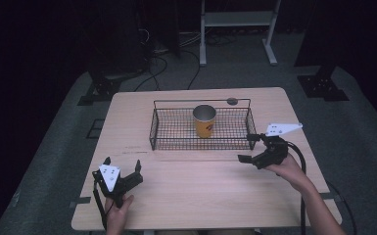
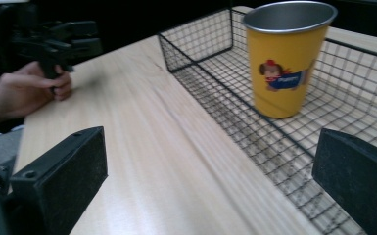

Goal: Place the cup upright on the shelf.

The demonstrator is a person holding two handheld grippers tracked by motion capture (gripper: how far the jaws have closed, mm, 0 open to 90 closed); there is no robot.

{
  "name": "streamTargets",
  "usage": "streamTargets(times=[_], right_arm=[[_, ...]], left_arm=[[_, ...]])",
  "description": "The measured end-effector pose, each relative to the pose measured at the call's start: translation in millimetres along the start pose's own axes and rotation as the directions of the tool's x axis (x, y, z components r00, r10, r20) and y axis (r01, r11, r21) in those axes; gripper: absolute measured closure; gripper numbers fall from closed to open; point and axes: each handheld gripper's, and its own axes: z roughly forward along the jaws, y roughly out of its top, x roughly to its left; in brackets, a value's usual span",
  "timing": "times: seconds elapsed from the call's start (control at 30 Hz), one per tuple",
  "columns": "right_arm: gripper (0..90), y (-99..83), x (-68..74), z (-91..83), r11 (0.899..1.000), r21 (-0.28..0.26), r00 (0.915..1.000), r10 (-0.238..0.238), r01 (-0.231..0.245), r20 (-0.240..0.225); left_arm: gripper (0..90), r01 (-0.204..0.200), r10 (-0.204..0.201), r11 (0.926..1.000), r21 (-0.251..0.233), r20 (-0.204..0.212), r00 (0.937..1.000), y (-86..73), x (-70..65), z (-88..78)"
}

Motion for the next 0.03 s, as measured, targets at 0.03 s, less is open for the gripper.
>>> streamTargets(times=[0.03], right_arm=[[0.0,-2.4,2.8,-1.1,1.000,-0.008,1.0000,-0.003,0.003,-0.004]], left_arm=[[0.0,0.000,0.000,1.0000,0.000,0.000,1.0000,0.0,0.0,0.0]])
